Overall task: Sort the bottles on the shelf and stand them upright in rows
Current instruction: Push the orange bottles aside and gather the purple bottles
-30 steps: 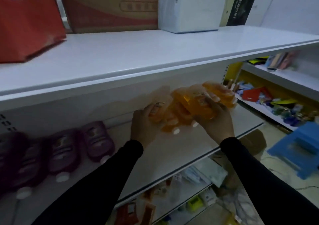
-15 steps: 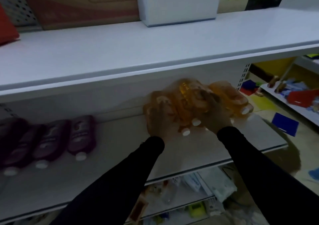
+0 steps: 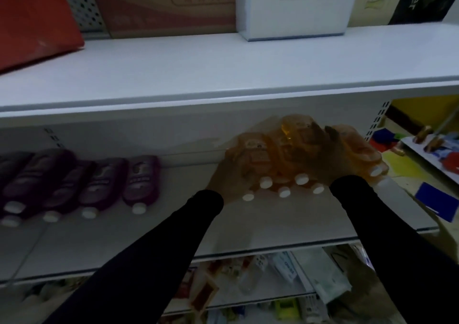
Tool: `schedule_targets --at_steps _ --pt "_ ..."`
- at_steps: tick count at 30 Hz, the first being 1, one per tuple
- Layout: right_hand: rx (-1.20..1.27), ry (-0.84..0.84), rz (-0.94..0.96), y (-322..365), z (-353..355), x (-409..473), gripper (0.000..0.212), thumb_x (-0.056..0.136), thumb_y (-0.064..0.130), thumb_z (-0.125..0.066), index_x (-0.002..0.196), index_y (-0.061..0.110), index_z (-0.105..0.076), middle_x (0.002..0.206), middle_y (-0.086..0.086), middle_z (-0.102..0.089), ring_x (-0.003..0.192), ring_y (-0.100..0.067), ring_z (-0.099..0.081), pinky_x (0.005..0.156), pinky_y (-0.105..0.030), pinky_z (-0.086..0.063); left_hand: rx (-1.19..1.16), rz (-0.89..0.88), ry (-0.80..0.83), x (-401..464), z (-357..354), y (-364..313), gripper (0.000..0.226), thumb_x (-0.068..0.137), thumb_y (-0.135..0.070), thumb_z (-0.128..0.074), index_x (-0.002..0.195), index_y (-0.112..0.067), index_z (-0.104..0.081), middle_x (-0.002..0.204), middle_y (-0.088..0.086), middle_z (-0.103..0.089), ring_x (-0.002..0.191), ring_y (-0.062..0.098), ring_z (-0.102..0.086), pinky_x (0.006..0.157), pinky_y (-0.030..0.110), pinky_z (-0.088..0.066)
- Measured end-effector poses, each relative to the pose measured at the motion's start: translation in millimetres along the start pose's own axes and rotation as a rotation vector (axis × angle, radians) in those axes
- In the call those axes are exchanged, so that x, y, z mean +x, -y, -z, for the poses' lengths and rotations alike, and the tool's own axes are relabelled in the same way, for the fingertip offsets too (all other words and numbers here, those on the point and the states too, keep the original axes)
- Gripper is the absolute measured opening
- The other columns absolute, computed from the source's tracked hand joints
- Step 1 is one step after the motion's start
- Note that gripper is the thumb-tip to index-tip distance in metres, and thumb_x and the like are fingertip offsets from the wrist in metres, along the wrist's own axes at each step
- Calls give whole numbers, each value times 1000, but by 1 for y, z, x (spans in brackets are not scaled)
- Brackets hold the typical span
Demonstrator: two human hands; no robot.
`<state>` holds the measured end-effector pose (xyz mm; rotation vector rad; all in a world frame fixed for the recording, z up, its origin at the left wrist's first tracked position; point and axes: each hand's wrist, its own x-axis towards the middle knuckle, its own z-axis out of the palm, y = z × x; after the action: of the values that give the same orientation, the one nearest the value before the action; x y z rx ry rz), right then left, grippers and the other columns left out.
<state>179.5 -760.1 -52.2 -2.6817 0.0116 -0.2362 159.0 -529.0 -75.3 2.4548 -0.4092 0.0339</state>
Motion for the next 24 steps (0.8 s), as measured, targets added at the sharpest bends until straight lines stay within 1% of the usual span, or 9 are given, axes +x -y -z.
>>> schedule_targets --at_steps 2,4,7,8,11,15,18,21,24 --pt "215 -219 72 16 -10 -9 68 88 40 -64 146 18 -38 153 -13 -28 133 -32 -38 106 -41 -37 82 -4 -51 -16 15 14 40 94 -27 -54 133 -16 -51 121 13 -61 109 31 -57 90 41 -46" --pt "281 -278 192 51 -21 -24 61 90 34 -63 144 15 -42 149 -15 -34 131 -33 -42 106 -40 -38 155 37 -144 -37 32 33 45 95 -28 -56 136 -8 -51 123 22 -59 115 35 -54 98 38 -39" --pt "249 -174 358 102 -48 -34 62 89 44 -51 142 12 -44 147 -16 -39 132 -32 -41 108 -37 -34 247 135 -224 -69 65 71 51 97 -37 -53 138 -6 -49 139 18 -51 131 30 -43 106 29 -24" --pt "243 -147 390 118 -57 -38 65 88 49 -45 142 13 -45 147 -16 -40 132 -31 -42 107 -36 -35 275 149 -241 -80 78 83 51 97 -39 -52 135 -5 -52 137 17 -53 130 30 -45 107 31 -25" --pt "235 -96 429 167 -88 -51 61 90 50 -55 141 18 -46 147 -9 -42 131 -26 -46 105 -34 -39 347 181 -283 -115 124 116 51 89 -44 -50 113 -1 -65 114 21 -65 109 34 -59 97 39 -42" --pt "254 31 485 234 -132 -69 59 89 43 -63 141 19 -47 145 -9 -42 129 -22 -46 101 -23 -35 307 231 -367 -167 182 171 52 83 -43 -46 117 -8 -65 114 16 -67 108 33 -59 97 38 -41" --pt "319 80 441 287 -164 -79 55 87 25 -70 136 7 -51 135 -18 -47 126 -29 -45 102 -18 -28 228 292 -462 -209 222 221 48 84 -42 -49 116 -9 -64 116 16 -66 109 32 -60 95 35 -43" --pt "203 19 345 334 -201 -89 34 89 15 -61 121 4 -63 127 -23 -57 119 -37 -52 103 -36 -37 192 347 -509 -251 260 280 37 89 -44 -53 111 -17 -64 112 10 -66 102 28 -60 84 33 -46" --pt "-4 103 149 359 -234 -90 51 90 40 -57 136 19 -51 138 -21 -48 123 -40 -47 105 -47 -38 190 368 -552 -284 291 339 35 88 -47 -57 111 -21 -63 108 4 -65 100 25 -59 78 29 -42"
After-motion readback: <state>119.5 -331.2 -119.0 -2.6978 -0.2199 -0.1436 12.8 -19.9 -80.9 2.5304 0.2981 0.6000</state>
